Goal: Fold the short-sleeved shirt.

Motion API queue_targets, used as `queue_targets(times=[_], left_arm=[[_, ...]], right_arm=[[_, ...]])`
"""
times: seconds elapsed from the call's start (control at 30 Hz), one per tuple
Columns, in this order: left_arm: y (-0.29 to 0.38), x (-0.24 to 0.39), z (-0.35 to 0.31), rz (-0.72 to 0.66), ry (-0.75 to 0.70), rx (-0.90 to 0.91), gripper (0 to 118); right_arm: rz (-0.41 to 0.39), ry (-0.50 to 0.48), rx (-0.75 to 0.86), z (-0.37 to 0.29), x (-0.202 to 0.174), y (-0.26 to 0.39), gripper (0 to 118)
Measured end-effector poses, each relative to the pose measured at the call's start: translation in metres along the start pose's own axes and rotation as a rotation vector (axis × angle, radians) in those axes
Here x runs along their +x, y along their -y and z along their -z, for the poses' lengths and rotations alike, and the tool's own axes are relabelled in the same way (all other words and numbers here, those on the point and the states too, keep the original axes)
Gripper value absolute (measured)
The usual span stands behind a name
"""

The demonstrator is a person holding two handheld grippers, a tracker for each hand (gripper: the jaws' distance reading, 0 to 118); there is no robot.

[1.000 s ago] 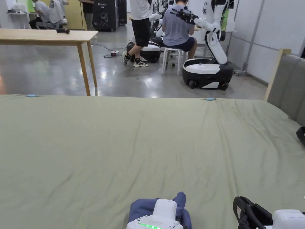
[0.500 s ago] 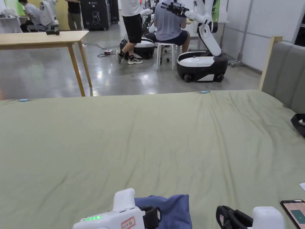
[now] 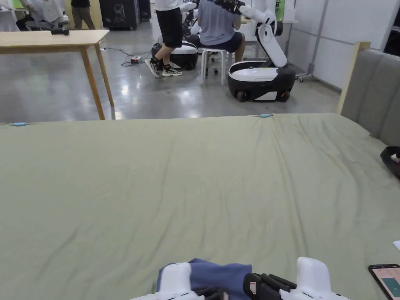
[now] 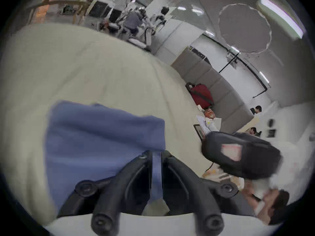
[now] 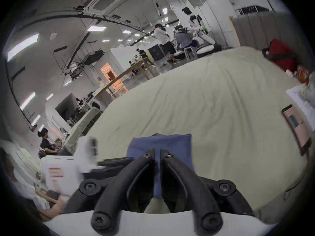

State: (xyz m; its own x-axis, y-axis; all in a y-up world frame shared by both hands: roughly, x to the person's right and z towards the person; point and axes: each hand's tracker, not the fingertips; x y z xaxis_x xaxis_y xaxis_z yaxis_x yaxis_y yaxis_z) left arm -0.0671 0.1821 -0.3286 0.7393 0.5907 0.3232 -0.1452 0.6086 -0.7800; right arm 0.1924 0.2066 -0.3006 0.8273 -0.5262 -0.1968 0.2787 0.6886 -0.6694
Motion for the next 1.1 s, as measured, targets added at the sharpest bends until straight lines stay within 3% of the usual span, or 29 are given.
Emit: queue_targets(times=[0.03,0.07,0.1,0.13,0.17,0.23,0.3,0.33,0.43,0.5,0.57,0.63,0.67,0.7,0.77,0.8,0.9,0.97,1.1], left_arm=[[-0.001,-0.009,-0.016,-0.003,-0.016,0.018,12],[-0.002,-0.020,-0.030,-0.007,-0.035,0.035,20],[-0.003,-0.029,-0.041,-0.009,-0.051,0.049,47],[-0.002,-0.041,-0.051,-0.015,-0.055,0.058,89],[-0.002,-0.057,-0.055,-0.035,-0.056,0.053,118],[0.003,-0.084,-0.061,-0.124,-0.037,0.027,118],[0.010,-0.111,-0.053,-0.289,0.042,0.022,118],[0.013,-0.120,-0.047,-0.350,0.068,0.007,118],[0.022,-0.136,-0.017,-0.465,0.133,-0.002,118],[0.019,-0.131,0.000,-0.467,0.261,0.048,118],[0.016,-0.125,0.030,-0.543,0.402,-0.018,113],[0.017,-0.118,0.049,-0.530,0.328,-0.022,92],[0.017,-0.119,0.056,-0.506,0.242,-0.013,55],[0.019,-0.121,0.060,-0.535,0.212,-0.029,39],[0.016,-0.121,0.054,-0.562,0.254,-0.021,36],[0.009,-0.114,0.047,-0.518,0.210,-0.044,34],[-0.008,-0.108,0.019,-0.389,0.088,-0.070,32],[-0.021,-0.108,-0.017,-0.323,0.014,-0.060,32],[-0.052,-0.141,-0.097,-0.207,-0.076,-0.030,32]], right_arm=[[0.023,-0.016,-0.020,0.012,0.002,0.001,8],[0.032,-0.002,-0.045,0.027,0.003,0.003,8],[0.040,0.003,-0.068,0.038,0.005,0.005,8],[0.058,0.004,-0.099,0.049,0.008,0.008,8],[0.078,0.008,-0.137,0.060,0.011,0.012,8],[0.115,0.055,-0.167,0.071,0.017,0.020,8],[0.096,0.174,-0.146,0.076,0.023,0.027,8],[0.100,0.186,-0.136,0.075,0.026,0.028,8],[0.156,0.158,-0.120,0.071,0.033,0.026,8],[0.150,0.159,-0.115,0.069,0.035,0.023,8],[0.162,0.151,-0.113,0.069,0.039,0.024,8],[0.167,0.147,-0.109,0.069,0.038,0.024,8],[0.163,0.151,-0.101,0.067,0.038,0.024,8],[0.163,0.148,-0.092,0.065,0.038,0.023,8],[0.181,0.092,-0.070,0.059,0.038,0.021,8],[0.178,0.067,-0.050,0.054,0.036,0.021,8],[0.117,0.084,-0.012,0.043,0.023,0.017,8],[0.117,0.083,-0.006,0.038,0.013,0.014,8],[0.068,0.090,0.007,0.037,-0.017,0.013,8]])
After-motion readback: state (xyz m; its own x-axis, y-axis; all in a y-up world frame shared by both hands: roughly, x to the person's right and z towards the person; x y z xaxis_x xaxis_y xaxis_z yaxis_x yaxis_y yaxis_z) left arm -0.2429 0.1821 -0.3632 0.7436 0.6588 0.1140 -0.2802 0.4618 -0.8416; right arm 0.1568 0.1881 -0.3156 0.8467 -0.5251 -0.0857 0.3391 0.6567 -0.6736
